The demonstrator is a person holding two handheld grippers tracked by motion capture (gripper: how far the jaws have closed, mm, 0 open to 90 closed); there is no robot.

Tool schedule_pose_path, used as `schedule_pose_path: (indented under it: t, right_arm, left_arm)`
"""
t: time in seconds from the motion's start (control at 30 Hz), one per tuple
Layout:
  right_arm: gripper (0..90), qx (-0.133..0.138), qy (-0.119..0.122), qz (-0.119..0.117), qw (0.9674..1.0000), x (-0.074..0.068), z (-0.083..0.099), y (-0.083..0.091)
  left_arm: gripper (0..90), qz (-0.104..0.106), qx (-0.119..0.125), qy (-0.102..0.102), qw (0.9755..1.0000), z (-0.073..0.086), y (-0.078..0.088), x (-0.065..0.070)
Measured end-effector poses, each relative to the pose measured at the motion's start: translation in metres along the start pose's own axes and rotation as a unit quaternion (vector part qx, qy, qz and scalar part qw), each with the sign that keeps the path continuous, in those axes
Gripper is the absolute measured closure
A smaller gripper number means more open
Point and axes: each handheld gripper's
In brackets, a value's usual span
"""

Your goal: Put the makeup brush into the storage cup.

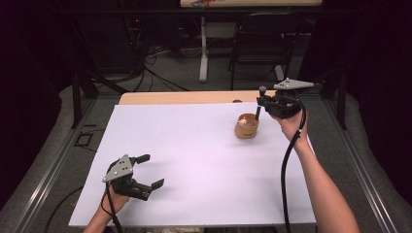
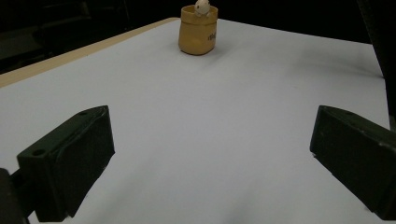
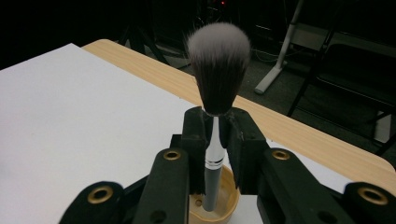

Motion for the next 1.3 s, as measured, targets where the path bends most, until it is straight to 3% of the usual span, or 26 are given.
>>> schedule_pose_path:
  t: [0.43,1.3]
  right_arm:
    - [78.0,0.004,-0.015,0.009,0.9998,0.007,0.005,-0.016]
    - [77.9,-0.027,-0.024,0.007,0.9993,0.004,0.021,-0.048]
  left_arm:
    - [0.0,0.001,-0.002,0.001,1.0,0.0,-0.001,-0.001]
    - [0.0,0.004,-0.006,-0.001,1.0,0.0,-0.001,-0.001]
Point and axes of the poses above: each handheld gripper's, and its own axes: y roughly backward along the jaws, z roughly out of its underside, x roughly to its right, and after that the axes turned 3 degrees about y, right-handed
